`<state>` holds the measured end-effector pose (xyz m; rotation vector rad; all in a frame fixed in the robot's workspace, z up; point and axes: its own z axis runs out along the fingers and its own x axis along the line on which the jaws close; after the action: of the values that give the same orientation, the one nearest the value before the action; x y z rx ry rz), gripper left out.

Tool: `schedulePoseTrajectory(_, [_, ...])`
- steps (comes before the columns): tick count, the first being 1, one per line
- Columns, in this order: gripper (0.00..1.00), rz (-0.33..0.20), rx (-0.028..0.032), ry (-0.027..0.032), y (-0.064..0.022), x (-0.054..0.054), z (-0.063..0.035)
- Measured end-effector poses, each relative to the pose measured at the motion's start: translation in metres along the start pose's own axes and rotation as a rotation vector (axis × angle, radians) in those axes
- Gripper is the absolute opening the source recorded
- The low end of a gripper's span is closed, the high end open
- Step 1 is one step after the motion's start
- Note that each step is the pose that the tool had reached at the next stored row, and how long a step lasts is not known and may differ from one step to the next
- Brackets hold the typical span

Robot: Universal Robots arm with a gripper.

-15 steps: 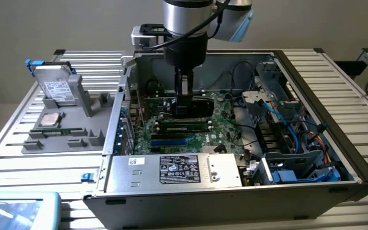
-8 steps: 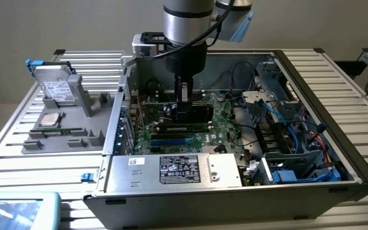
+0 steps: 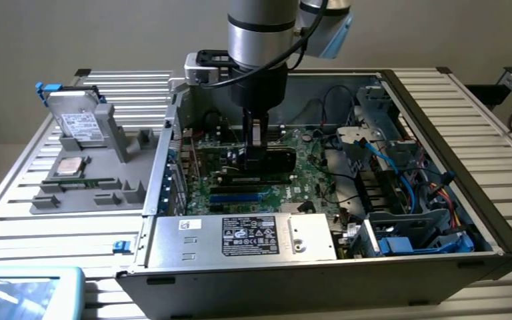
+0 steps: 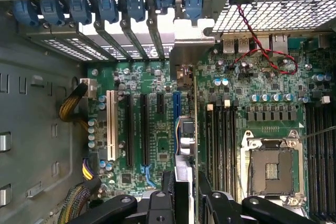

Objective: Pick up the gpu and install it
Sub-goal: 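Insert the gpu into the slot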

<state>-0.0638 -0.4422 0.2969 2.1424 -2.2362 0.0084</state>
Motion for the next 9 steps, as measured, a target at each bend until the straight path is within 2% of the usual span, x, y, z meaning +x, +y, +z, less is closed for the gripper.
schedulePoseTrajectory(9, [0.28,0.000,-0.0001,0.0000,0.0000,0.0000,0.0000])
